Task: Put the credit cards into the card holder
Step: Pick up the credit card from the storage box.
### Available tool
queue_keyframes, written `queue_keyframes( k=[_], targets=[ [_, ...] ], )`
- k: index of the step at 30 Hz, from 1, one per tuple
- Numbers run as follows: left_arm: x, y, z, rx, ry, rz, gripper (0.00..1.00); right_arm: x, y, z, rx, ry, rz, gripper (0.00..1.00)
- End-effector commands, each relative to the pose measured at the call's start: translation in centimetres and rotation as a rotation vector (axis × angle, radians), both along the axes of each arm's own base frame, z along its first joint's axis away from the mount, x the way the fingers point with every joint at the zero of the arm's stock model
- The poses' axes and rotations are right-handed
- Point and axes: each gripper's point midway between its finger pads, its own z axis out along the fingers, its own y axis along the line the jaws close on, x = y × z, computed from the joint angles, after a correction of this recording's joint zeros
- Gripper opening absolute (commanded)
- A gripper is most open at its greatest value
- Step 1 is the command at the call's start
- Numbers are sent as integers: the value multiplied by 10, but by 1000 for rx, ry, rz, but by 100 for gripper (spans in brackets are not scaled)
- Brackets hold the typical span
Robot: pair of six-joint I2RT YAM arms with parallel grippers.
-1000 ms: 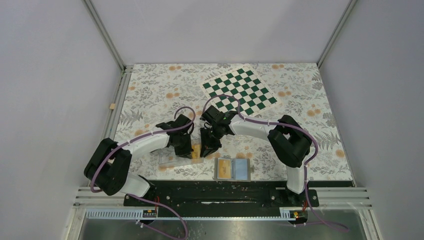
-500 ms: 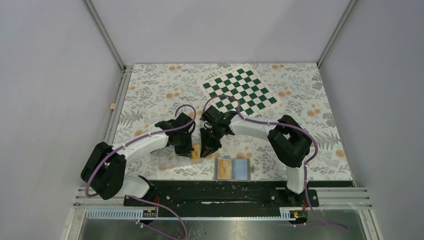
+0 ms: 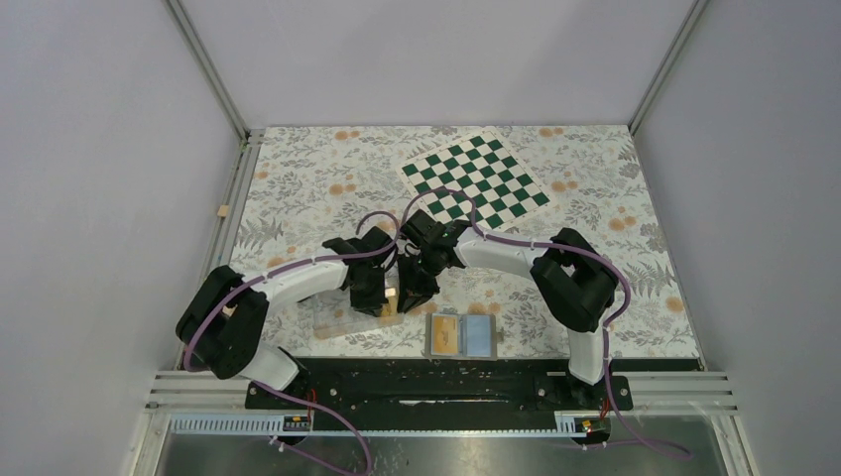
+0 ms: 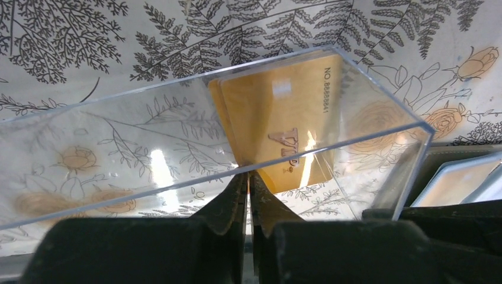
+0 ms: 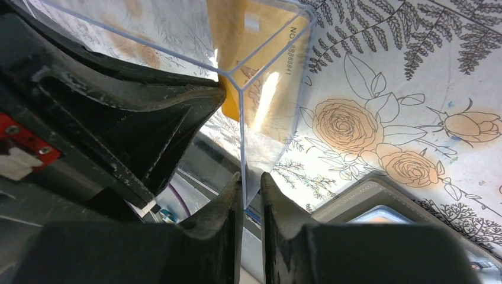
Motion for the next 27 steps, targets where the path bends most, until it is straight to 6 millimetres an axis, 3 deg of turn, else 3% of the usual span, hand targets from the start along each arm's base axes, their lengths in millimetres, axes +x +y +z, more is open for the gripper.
queue_keyframes(
  k=[1, 10, 13, 20, 27],
  targets=[
    [17, -25, 16, -53, -65, -32, 5, -1, 17, 10, 64, -15, 37, 11],
    [20, -33, 33, -86, -115, -23, 1, -2, 16, 10, 64, -13, 37, 11],
    [21, -26, 33, -58, -132, -11, 1, -3, 16, 9, 62, -12, 37, 11],
    [12, 7, 13, 91, -99, 20, 31, -2, 13, 12, 52, -21, 33, 11],
    [10, 12, 0, 109, -82, 36, 29, -3, 12, 17, 54, -31, 37, 14]
  ],
)
